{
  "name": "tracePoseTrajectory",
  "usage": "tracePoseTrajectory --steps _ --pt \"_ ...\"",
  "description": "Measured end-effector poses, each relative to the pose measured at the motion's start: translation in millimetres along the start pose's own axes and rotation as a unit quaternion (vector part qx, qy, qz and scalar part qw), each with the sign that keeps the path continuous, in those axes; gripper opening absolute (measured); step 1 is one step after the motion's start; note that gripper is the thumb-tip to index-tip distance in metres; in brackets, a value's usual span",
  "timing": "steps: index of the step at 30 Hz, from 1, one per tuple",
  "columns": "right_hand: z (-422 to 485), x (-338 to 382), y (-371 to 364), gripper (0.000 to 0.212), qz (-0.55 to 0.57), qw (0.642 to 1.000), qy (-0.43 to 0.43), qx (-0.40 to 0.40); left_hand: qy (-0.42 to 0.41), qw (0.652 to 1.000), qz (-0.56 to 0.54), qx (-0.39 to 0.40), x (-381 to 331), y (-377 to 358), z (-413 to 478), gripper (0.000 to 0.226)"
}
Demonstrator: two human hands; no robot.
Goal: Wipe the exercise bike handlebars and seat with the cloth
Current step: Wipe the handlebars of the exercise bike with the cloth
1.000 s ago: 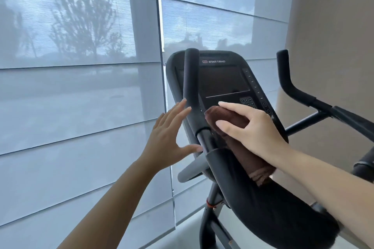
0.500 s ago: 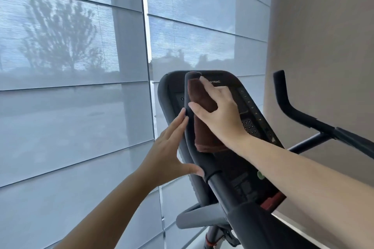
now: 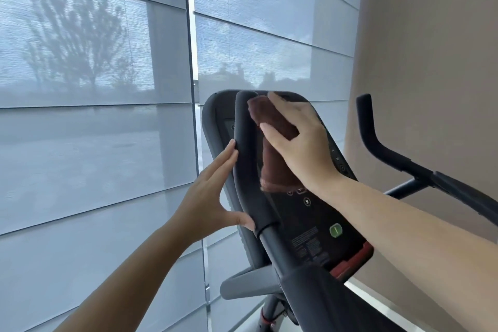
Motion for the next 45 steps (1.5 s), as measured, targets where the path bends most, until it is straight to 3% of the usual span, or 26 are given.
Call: tracePoseTrajectory --steps 2,6,8,11,13,15,19,21,23,26,29,30,37,45 --pt "13.2 -0.8 -16.3 0.048 0.003 1.000 -0.013 -0.001 0.009 1.000 0.001 0.001 1.2 -0.9 -1.2 0.118" --pt "-2.7 -9.2 -35.6 0.053 0.020 0.996 -0.013 0.084 0.023 1.000 -0.009 0.006 6.6 -3.1 -1.2 0.121" --pt "-22.9 -15.6 -36.9 0.051 0.035 0.981 -0.029 0.186 0.021 1.000 -0.011 0.007 6.5 -3.4 -0.9 0.121" --pt "-62.6 -18.9 -32.7 0.047 0.020 0.926 -0.052 0.373 0.007 1.000 -0.024 0.001 6.9 -4.1 -1.0 0.117" --pt "-78.8 -14.0 -23.7 0.044 -0.002 0.907 -0.038 0.419 0.001 0.999 -0.035 -0.003 8.1 -4.8 -1.0 0.116" --pt "-74.6 -7.2 -15.8 0.043 -0.008 0.923 -0.032 0.383 -0.004 0.999 -0.043 -0.006 8.2 -5.7 -1.2 0.117" --pt "-20.4 7.5 -9.1 0.046 -0.037 0.986 -0.004 0.164 -0.006 0.998 -0.055 -0.008 10.5 -6.2 -1.5 0.122" --pt "8.4 14.7 -15.1 0.046 -0.061 0.995 0.004 0.076 -0.010 0.998 -0.063 -0.009 11.6 -6.1 -2.3 0.121" --pt "20.9 18.9 -25.7 0.047 -0.073 0.996 0.001 0.054 -0.018 0.998 -0.066 -0.006 14.1 -7.3 -3.8 0.119" --pt "6.9 15.0 -34.8 0.047 -0.096 0.985 0.000 0.144 -0.043 0.997 -0.070 -0.009 15.0 -7.4 -3.6 0.120" --pt "-40.8 1.3 -39.0 0.045 -0.107 0.921 -0.051 0.370 -0.069 0.994 -0.085 -0.018 17.3 -6.2 -2.6 0.116" --pt "-56.2 -0.7 -35.7 0.044 -0.106 0.906 -0.071 0.404 -0.075 0.993 -0.088 -0.014 18.8 -7.8 -3.0 0.116" --pt "-75.9 5.6 -23.5 0.046 -0.116 0.924 -0.088 0.352 -0.074 0.990 -0.114 -0.028 23.5 -9.7 -4.4 0.117" --pt "-79.8 8.2 -26.9 0.051 -0.129 0.923 -0.076 0.354 -0.070 0.991 -0.115 -0.023 20.9 -11.9 -7.7 0.114"
Point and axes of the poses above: each hand's wrist, its own z-axis towards the middle knuckle, its own y-axis out of the back of the hand, x = y × z, the point moved 8 cm from there along z, towards the middle knuckle, and after that the axes turned 10 degrees about -z, right-handed, at the moved point
